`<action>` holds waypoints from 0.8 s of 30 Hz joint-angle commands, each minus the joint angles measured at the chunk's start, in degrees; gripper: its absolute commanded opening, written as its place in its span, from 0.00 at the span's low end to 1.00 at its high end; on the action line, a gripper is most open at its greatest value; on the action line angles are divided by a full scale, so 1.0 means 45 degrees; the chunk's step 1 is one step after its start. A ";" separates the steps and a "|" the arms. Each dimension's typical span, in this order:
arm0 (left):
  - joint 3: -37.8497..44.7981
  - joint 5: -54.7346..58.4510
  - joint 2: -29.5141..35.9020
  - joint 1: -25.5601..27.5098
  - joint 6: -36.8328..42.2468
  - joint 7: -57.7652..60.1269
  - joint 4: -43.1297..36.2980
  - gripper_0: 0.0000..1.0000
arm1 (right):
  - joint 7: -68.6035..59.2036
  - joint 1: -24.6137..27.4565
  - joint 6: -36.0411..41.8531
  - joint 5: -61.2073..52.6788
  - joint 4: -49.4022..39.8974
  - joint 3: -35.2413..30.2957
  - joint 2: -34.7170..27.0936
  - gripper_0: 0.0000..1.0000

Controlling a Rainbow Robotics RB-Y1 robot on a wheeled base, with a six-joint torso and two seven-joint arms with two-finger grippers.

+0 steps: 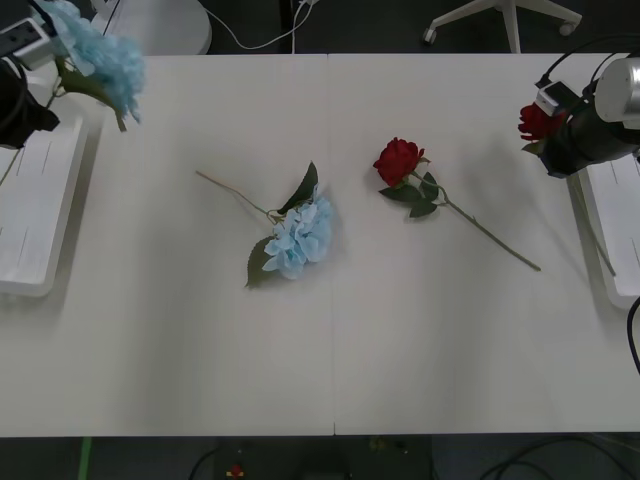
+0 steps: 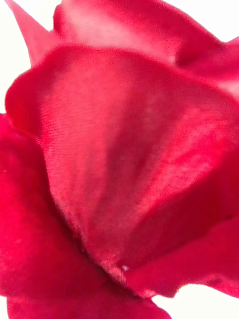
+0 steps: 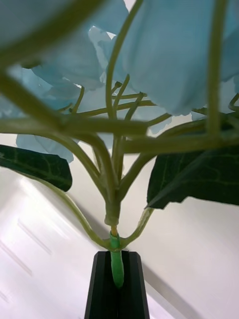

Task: Put the red flowers into the right box and the blue flowers into the left box

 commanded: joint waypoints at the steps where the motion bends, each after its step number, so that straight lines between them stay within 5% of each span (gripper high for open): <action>1: 0.1292 0.0012 0.1120 0.0113 -0.0183 0.2341 0.1375 0.00 | 0.1192 -0.0775 0.1589 -0.0041 -0.1237 -0.0073 -0.1801 0.00; 8: 0.2151 -0.1981 0.1101 0.0113 0.0950 0.4060 0.2898 0.00 | 0.0157 -0.1068 0.2976 0.0213 -0.1726 -0.0171 -0.3188 0.00; 24: 0.2112 -0.6277 -0.0013 0.0093 0.4251 0.4177 0.6512 0.00 | -0.2871 -0.1049 -0.1067 0.4627 0.0755 -0.0190 -0.1898 0.00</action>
